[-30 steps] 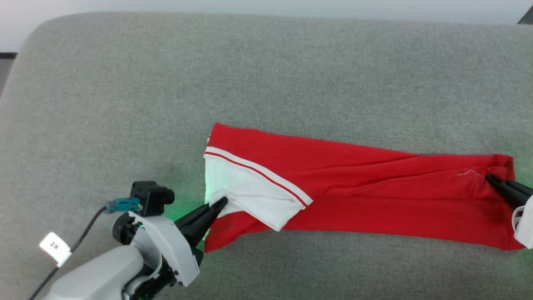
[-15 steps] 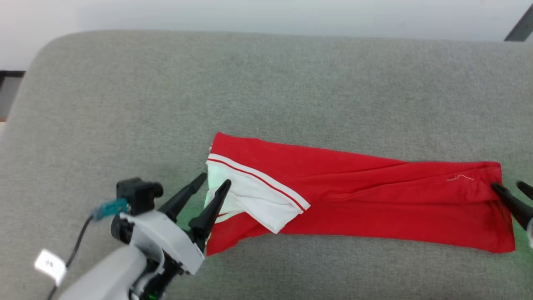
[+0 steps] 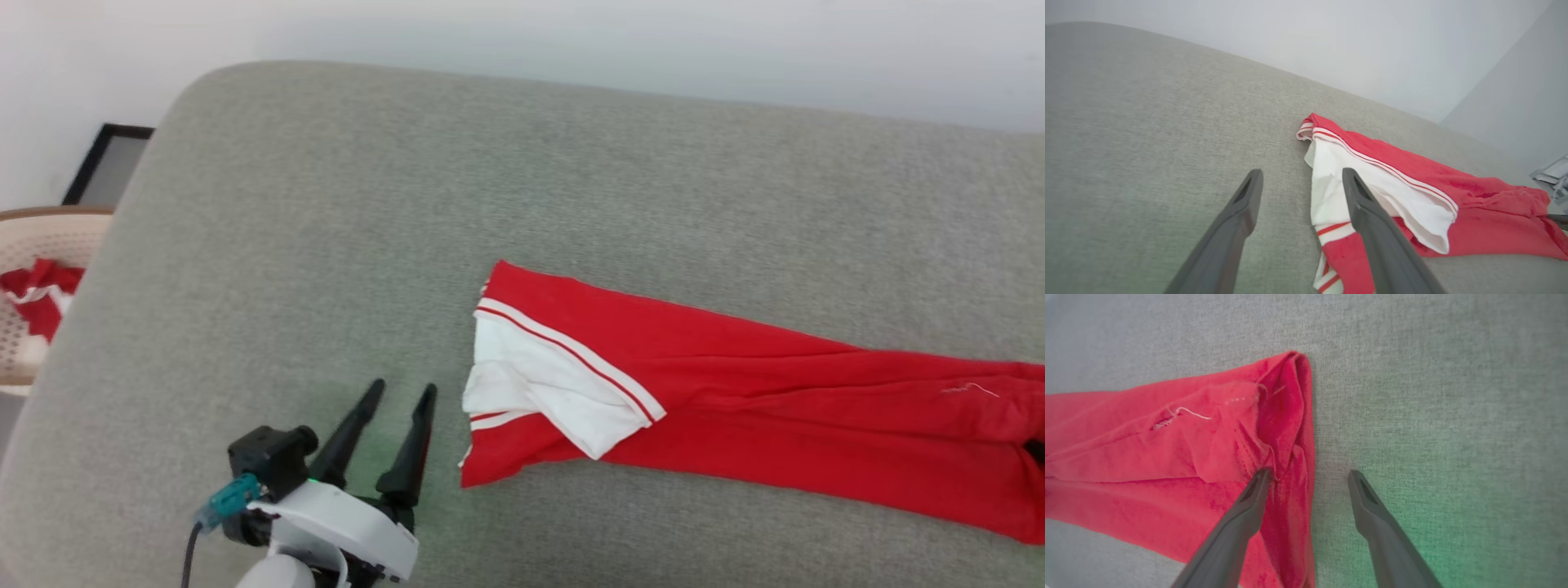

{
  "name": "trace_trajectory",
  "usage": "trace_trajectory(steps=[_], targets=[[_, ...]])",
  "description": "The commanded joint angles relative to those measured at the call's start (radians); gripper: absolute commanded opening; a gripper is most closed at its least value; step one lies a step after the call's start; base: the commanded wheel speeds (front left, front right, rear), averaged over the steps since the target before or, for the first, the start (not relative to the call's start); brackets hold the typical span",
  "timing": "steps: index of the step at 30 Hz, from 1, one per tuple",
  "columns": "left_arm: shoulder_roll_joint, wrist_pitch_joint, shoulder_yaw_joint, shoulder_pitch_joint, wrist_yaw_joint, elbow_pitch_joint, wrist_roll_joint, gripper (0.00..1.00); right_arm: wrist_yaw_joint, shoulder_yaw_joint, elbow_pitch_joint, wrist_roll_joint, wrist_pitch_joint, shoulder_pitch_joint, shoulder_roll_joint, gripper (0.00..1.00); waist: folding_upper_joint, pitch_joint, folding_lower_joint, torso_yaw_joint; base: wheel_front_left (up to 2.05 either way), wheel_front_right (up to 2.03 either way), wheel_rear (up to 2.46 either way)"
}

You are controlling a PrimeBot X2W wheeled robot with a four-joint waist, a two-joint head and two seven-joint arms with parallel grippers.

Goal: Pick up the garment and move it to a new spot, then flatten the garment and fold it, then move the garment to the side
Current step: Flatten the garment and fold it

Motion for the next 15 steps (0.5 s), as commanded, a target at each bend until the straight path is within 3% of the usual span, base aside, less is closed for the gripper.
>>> trace_trajectory(steps=[1,9,13,14,15], targets=[[-0.016,0.001,0.033,0.017,-0.005,-0.009,0.054,1.0,-0.001,-0.011,0.009,-0.017,0.018,0.012,0.011,1.0,0.0,-0.012,0.0,0.025,0.0,0.0,0.0],[-0.092,0.0,0.187,0.084,0.013,-0.106,0.445,1.0,-0.001,-0.042,0.076,-0.101,0.14,-0.023,0.105,1.0,0.0,-0.023,0.0,0.054,0.0,0.0,0.0],[-0.133,0.0,0.239,0.11,0.015,-0.15,0.552,1.0,0.0,-0.041,0.09,-0.154,0.18,-0.025,0.164,1.0,0.0,-0.028,0.0,0.056,0.0,0.0,0.0],[-0.144,0.0,0.249,0.116,0.011,-0.161,0.567,1.0,0.0,-0.042,0.095,-0.165,0.19,-0.023,0.174,0.44,0.0,-0.03,0.0,0.056,0.0,0.0,0.0],[-0.151,0.0,0.261,0.121,0.005,-0.169,0.58,1.0,0.0,-0.042,0.097,-0.173,0.201,-0.02,0.185,0.12,0.0,-0.03,0.0,0.055,0.0,0.0,0.0]])
